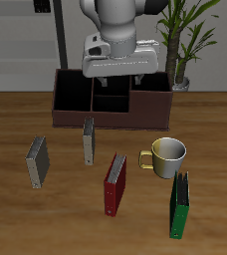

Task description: Place the right yellow book into the back desk caddy's back compartment

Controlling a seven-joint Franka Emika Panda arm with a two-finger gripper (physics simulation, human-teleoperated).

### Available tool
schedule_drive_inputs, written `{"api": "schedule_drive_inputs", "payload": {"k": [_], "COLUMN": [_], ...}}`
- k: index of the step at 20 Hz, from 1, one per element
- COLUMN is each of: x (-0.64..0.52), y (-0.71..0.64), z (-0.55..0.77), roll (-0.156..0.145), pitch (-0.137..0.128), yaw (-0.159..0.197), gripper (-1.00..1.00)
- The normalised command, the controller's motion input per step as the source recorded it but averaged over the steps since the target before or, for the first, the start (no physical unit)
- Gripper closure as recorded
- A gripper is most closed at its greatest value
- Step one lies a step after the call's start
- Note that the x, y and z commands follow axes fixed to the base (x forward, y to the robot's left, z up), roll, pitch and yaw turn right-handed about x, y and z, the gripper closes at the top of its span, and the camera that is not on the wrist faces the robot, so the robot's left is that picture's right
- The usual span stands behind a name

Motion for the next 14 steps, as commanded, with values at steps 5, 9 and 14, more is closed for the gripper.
{"api": "schedule_drive_inputs", "payload": {"k": [5,9,14], "x": [0.09,0.13,0.07], "y": [-0.4,-0.57,-0.46], "z": [0.04,-0.04,-0.03], "roll": [-0.043,-0.044,-0.017], "pitch": [-0.021,0.011,-0.014], "yaw": [0.023,-0.017,0.001], "gripper": [-1.0,-1.0,-1.0]}}
